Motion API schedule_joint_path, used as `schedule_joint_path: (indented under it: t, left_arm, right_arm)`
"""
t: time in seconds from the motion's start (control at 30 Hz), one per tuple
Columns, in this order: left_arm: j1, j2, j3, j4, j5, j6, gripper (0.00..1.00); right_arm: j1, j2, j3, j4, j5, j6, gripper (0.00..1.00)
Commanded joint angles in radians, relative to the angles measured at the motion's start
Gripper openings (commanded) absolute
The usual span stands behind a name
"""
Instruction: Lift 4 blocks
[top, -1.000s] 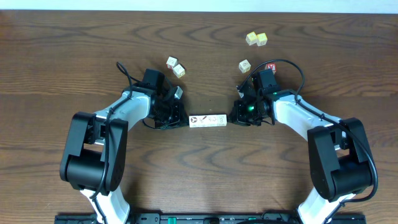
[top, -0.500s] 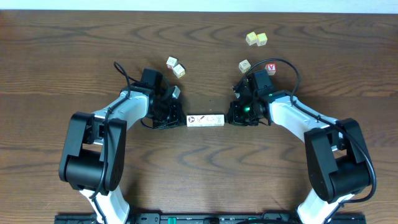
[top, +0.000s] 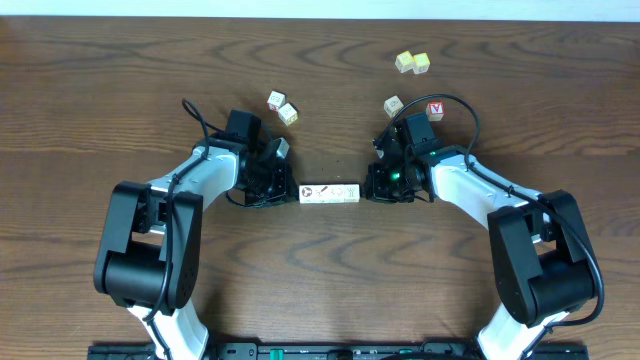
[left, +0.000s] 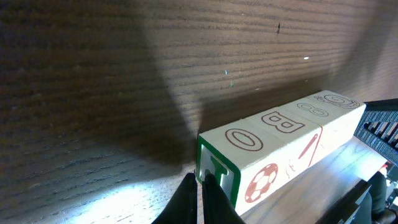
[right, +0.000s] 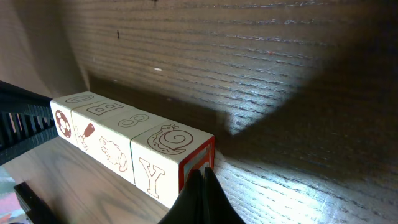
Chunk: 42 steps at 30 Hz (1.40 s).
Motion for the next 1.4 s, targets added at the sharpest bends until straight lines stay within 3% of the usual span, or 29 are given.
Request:
schedule_joint_path:
  t: [0.0,1.37]
  left_arm:
    - [-0.027,-0.019,-0.008,0.001,0.095,0.011,0.07]
    - [-0.027,-0.179,-0.008,-0.066,0.087,0.012,0.07]
  right_arm:
    - [0.051,-0.050,0.002,0.014,-0.158,0.012,0.01]
    - [0.063,-0.098,0.002,0.019,-0.167,0.023,0.01]
